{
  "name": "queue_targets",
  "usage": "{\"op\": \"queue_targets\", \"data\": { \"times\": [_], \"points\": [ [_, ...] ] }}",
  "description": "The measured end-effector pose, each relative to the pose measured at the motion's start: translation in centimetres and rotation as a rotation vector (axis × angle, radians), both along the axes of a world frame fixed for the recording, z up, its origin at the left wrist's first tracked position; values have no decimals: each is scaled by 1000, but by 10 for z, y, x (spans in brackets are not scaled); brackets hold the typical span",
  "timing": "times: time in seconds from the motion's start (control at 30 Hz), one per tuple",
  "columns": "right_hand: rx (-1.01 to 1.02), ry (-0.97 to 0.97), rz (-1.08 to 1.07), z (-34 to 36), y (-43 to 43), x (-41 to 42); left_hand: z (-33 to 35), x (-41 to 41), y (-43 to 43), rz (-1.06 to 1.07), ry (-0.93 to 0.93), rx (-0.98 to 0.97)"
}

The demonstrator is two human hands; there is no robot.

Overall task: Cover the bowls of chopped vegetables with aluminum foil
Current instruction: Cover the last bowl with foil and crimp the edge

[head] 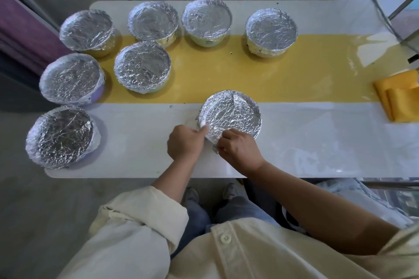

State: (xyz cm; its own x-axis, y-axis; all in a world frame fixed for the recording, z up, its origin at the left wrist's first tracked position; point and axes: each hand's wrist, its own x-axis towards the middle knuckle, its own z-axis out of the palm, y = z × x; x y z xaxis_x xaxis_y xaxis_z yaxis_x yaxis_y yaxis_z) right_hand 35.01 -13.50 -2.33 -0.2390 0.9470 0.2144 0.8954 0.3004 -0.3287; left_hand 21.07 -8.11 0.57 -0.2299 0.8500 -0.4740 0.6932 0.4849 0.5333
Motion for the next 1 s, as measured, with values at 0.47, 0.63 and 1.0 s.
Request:
{"op": "queue_targets", "data": {
  "times": [0.47,0.63,1.0],
  "points": [
    [36,7,16,5,8,-13,-8,9,-11,-9,14,-13],
    [23,2,18,5,8,-13,-7,9,-6,-15,37,-19],
    [-31,57,47,7,0,0,-1,4,8,-134,88,17]
  ]
}}
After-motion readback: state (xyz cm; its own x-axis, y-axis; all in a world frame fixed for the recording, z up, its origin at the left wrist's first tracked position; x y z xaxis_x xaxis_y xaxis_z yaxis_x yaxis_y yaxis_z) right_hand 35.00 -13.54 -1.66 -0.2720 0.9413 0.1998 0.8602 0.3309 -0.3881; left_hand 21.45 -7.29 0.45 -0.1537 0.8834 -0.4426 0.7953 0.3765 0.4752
